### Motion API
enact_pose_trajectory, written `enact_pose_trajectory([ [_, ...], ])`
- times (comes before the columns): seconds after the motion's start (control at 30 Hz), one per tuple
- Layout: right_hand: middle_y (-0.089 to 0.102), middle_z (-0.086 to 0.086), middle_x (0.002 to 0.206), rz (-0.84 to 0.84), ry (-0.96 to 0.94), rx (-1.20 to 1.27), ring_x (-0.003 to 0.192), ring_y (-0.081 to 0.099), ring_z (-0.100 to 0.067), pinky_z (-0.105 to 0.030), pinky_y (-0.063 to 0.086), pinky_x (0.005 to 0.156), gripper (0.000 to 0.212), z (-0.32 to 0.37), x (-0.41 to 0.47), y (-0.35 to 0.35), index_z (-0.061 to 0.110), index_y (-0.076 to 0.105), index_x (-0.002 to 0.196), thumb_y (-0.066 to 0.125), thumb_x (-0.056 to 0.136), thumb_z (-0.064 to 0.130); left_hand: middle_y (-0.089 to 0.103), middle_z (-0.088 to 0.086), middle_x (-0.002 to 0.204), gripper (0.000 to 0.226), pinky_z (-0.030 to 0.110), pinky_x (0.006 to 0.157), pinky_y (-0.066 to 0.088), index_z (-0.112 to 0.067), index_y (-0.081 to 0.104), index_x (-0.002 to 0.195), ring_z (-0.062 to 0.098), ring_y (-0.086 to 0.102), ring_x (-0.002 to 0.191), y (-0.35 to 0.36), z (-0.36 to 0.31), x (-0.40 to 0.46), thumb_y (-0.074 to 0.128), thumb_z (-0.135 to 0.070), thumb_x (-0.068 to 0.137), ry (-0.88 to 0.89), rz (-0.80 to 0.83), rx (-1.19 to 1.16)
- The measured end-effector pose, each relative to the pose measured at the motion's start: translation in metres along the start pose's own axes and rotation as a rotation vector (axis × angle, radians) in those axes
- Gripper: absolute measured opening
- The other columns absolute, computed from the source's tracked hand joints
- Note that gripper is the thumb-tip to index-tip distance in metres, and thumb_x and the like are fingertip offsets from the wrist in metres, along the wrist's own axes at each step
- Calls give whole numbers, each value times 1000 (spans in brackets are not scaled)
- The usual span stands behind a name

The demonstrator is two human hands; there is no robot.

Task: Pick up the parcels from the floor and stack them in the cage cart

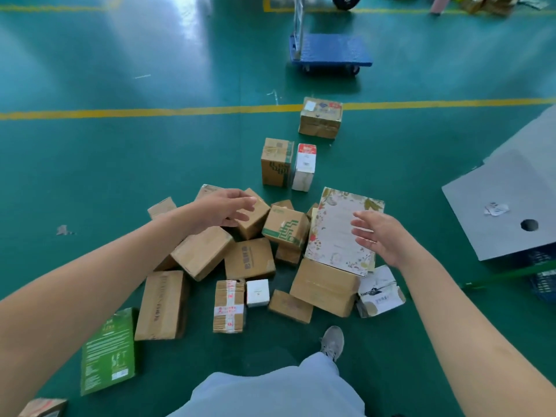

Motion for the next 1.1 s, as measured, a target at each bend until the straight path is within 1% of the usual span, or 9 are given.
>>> enact_pose_trajectory([
  [0.1, 65, -8, 126, 31, 36, -46, 115, 64, -24, -43, 53, 105, 36, -13, 36, -61, 9, 57, 135, 55, 107, 33, 67, -1, 124, 26, 31, 94, 56, -23, 61, 121, 16, 67, 111, 62, -35, 39, 61, -40, 101, -47, 12, 0],
  [0.23, 67, -7, 124, 37, 107, -71, 114, 65, -25, -41, 54, 102, 33, -27, 89, -134, 11, 59, 132, 55, 107, 32, 67, -1, 128, 36, 42, 106, 53, -24, 59, 130, 17, 66, 114, 135, -72, 106, 62, -45, 100, -116, 70, 31],
  [0.4, 67, -6, 123, 37, 188, -118, 113, 64, -22, -32, 55, 85, 28, -39, 162, -201, 15, 62, 127, 57, 105, 32, 65, -5, 123, 38, 38, 101, 55, -25, 58, 131, 14, 66, 112, 186, -115, 190, 60, -48, 100, -141, 73, 141],
  [0.5, 67, -5, 122, 47, 218, -140, 113, 64, -21, -30, 54, 81, 28, -56, 210, -217, 16, 62, 126, 58, 105, 32, 66, -4, 121, 35, 38, 98, 57, -26, 60, 127, 13, 67, 108, 200, -114, 245, 60, -49, 100, -161, 72, 192],
  [0.63, 67, -5, 121, 49, 283, -142, 113, 64, -21, -31, 55, 84, 27, -106, 283, -225, 15, 63, 126, 57, 105, 32, 66, -1, 122, 34, 37, 97, 55, -23, 60, 126, 18, 65, 112, 222, -72, 328, 61, -45, 100, -273, 69, 140],
  [0.77, 68, -5, 120, 32, 375, -119, 111, 65, -19, -32, 55, 89, 27, -173, 345, -221, 15, 63, 127, 56, 106, 31, 66, 3, 126, 32, 31, 85, 54, -22, 60, 125, 17, 65, 109, 249, -7, 405, 63, -43, 100, -370, 46, 54],
  [0.9, 68, -5, 120, -8, 433, -87, 112, 65, -19, -31, 55, 90, 25, -237, 406, -208, 15, 62, 125, 55, 106, 29, 61, 2, 131, 35, 39, 100, 54, -22, 57, 128, 21, 61, 117, 279, 61, 476, 63, -42, 101, -435, 39, 2],
  [0.97, 68, -5, 120, -35, 454, -80, 112, 65, -20, -31, 54, 89, 19, -277, 442, -201, 17, 61, 120, 55, 106, 28, 58, 1, 132, 37, 39, 102, 54, -22, 56, 131, 21, 59, 118, 299, 101, 521, 63, -42, 100, -451, 50, 7],
  [1.1, 66, -6, 122, -76, 492, -77, 115, 63, -22, -35, 55, 96, 14, -342, 495, -185, 19, 61, 116, 54, 105, 24, 55, 0, 138, 49, 40, 103, 52, -22, 51, 141, 20, 56, 121, 324, 168, 586, 65, -43, 99, -486, 53, 0],
])
Point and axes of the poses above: each hand's wrist, its own x-axis towards the middle knuckle, its own y-axis out of the palm, z = x × y, the point moved 6 cm from there along x, towards the middle knuckle
